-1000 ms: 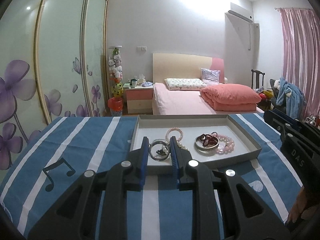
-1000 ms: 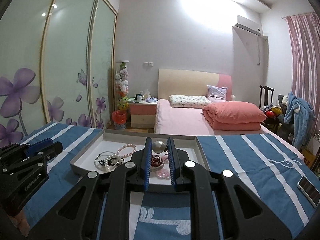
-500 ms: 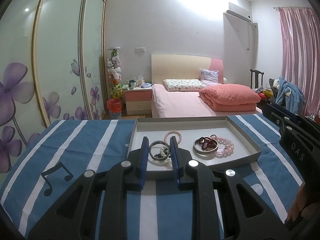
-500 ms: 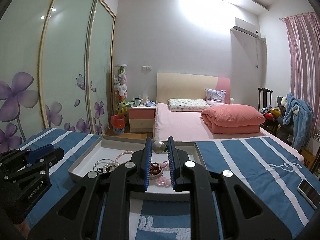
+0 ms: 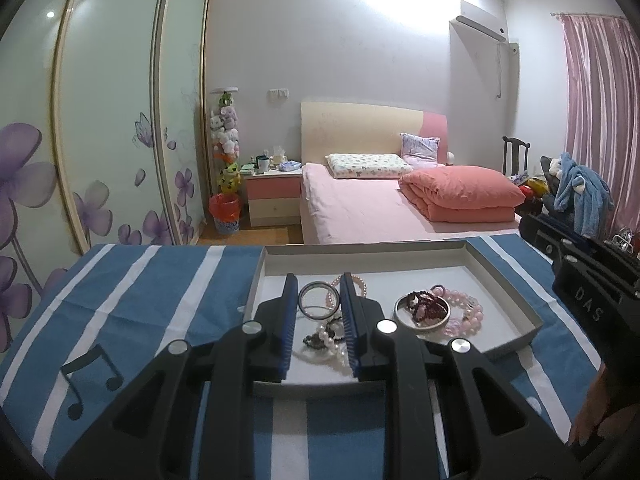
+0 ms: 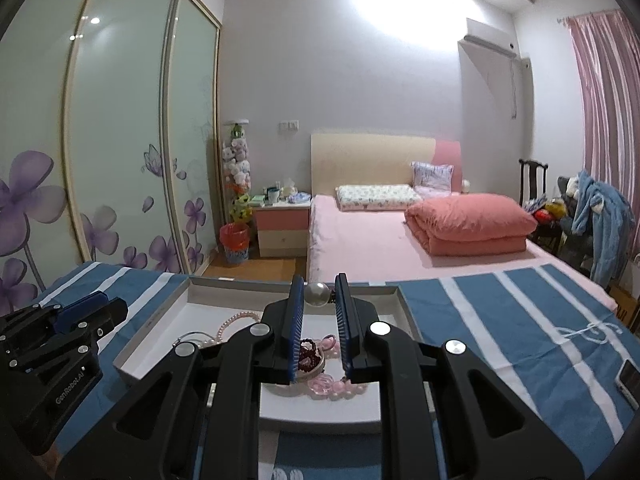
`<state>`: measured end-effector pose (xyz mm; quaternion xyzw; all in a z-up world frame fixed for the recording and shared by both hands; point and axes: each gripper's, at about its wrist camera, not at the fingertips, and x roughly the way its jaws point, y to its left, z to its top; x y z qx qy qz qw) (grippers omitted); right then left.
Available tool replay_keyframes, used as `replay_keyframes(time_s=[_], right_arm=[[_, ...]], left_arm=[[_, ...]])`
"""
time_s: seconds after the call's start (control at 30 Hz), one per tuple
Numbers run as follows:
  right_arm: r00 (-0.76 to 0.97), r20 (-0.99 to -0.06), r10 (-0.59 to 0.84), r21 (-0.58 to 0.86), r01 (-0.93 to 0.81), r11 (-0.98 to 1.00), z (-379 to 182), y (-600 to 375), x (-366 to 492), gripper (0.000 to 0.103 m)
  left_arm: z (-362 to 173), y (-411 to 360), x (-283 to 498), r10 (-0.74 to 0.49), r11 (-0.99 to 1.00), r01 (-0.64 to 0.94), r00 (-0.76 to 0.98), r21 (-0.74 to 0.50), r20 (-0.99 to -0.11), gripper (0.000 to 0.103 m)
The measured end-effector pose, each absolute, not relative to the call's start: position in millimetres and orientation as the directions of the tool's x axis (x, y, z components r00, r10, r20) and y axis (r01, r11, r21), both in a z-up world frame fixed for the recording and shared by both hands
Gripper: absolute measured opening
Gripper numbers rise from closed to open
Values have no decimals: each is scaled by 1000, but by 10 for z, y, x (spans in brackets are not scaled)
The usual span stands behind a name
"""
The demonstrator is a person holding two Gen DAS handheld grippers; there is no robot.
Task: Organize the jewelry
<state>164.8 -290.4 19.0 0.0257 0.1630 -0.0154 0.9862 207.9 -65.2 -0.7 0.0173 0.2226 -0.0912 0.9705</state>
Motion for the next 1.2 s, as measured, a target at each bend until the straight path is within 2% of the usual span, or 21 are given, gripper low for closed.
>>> replay_keyframes(time_s=[0.3,0.63,0.7,0.77,0.93,1.1,1.2], right_arm=[[900,-435,15,70,17,997,-62,-2890,2014,17],[860,-508,49,102,3,995,-217,-2874,2173,18],[854,-517,57,121,7,993,-219,-2898,2169,22],[852,-520,59,134,13,991,-205,-2933,2164,28],[858,-512,46,152,37,988,-127,-3060,2068,29],[865,-500,37,171,57,984,0,-3179,1835,29],[868,-495,38,177,58,982,70,-3204,1662,36]], left_arm=[[-241,-741,2500,-198,977,213,834,-29,-515,22],[-406,-814,2676,-225,971,233,798,-58,-559,24],[-399,-821,2689,-227,971,233,798,-62,-558,36],[-383,-799,2675,-224,972,229,803,-60,-553,37],[-275,-609,2571,-216,975,208,817,-76,-536,41],[-146,-351,2366,-202,979,177,831,-96,-518,51],[-74,-178,2177,-193,981,158,839,-111,-509,57]])
